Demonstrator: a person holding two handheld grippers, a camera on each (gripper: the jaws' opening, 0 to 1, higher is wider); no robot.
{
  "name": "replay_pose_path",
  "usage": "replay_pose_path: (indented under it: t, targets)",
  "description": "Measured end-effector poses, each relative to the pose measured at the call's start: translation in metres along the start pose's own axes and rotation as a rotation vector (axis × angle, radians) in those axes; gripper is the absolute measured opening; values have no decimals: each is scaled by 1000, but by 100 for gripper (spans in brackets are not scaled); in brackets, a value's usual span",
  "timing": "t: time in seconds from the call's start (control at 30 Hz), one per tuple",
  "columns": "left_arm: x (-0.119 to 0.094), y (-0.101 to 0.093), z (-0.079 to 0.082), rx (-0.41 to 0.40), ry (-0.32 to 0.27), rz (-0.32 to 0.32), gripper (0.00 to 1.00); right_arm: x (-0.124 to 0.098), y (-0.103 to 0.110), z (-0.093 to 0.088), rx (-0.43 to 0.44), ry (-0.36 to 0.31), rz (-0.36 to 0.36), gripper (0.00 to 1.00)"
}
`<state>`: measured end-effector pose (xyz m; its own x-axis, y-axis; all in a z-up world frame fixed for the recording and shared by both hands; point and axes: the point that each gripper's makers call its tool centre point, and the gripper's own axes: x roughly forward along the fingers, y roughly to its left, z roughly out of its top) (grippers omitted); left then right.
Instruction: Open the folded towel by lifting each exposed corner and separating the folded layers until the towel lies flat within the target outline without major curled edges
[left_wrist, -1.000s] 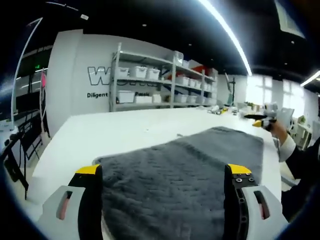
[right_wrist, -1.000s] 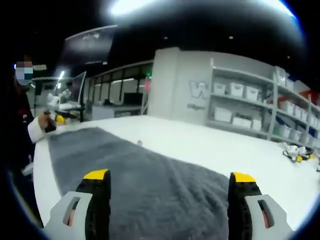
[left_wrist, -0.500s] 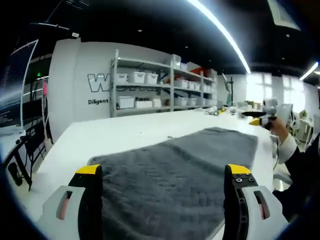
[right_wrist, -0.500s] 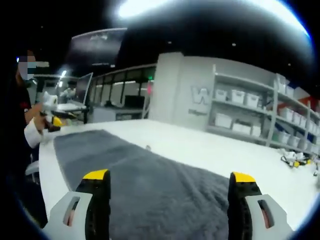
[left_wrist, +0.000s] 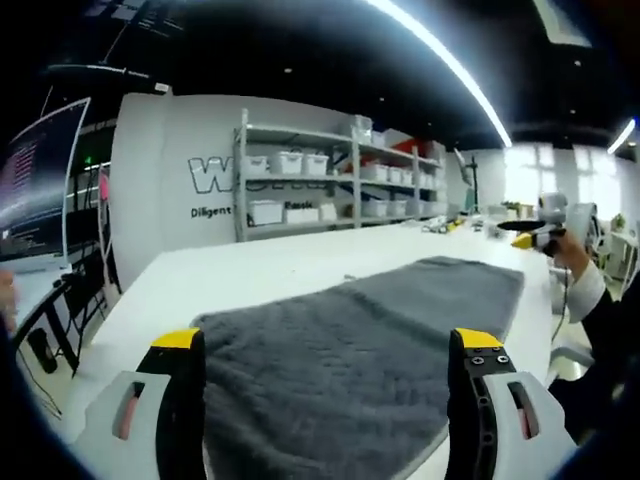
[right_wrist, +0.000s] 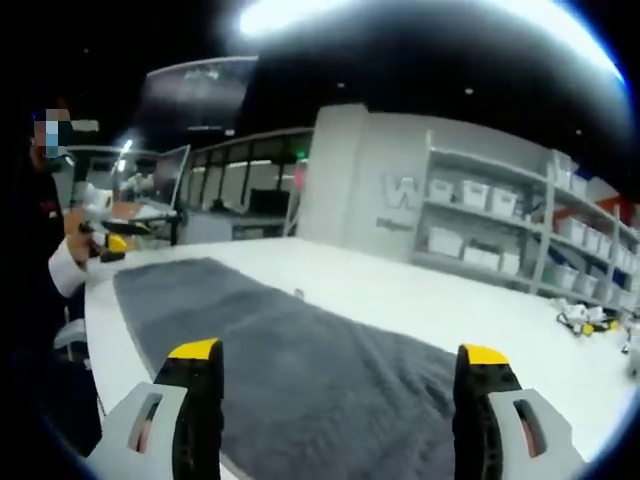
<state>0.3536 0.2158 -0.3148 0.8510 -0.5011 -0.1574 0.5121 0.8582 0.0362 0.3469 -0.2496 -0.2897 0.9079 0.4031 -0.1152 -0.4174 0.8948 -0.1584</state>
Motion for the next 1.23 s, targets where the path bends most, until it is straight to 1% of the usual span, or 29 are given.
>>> replay_pose_path:
  t: [0.03, 0.07, 0.17, 0.27, 0.33, 0.4, 0.5, 0.7, 0.73, 0.77, 0.9, 1.07, 1.13, 1.17, 1.2, 1.23]
  targets:
    - [-2, -2, 2, 15, -1, 2, 100, -3, -1, 6, 10, -30, -2, 92]
    - [-4, -3, 4, 23, -3, 4, 100, -7, -2, 8, 23, -42, -1, 92]
    - [-9, -9, 9, 32, -7, -2, 100, -15, -4, 11, 26, -50, -1, 93]
    - [-13, -16, 9, 39, 5, -21, 100, -18, -7, 8, 1, -23, -17, 94]
    - [-15, -17, 9, 49, 13, -21, 100, -20, -10, 7, -5, -13, -26, 94]
    - [-17, -16, 10, 60, 13, -14, 100, -21, -12, 6, -4, -12, -31, 93]
    - [-18, -14, 9, 55, 18, -9, 100, -21, -13, 4, 7, -5, -28, 93]
    - [-21, -15, 12, 51, 11, -20, 100, -23, -14, 4, 7, -2, -34, 93]
    - [-26, -23, 19, -7, -20, -72, 100, -27, -14, 6, 4, 4, -37, 94]
    - [-28, -24, 21, -12, -24, -83, 100, -29, -13, 7, -1, 3, -39, 94]
    - [-33, -29, 25, 2, -26, -89, 100, -36, -15, 13, -7, -15, -49, 94]
    - [-33, -31, 25, 19, -9, -88, 100, -38, -19, 12, -25, -14, -56, 93]
    - [-33, -32, 25, 14, -12, -93, 100, -39, -16, 16, 32, -40, -26, 93]
    - [-32, -33, 26, 13, -15, -97, 100, -40, -13, 21, 68, -69, -4, 93]
    - [-31, -33, 26, 14, -16, -101, 100, -41, -10, 27, 90, -93, 13, 93]
    - [-31, -34, 25, 15, -12, -104, 100, -42, -8, 31, 93, -105, 19, 92]
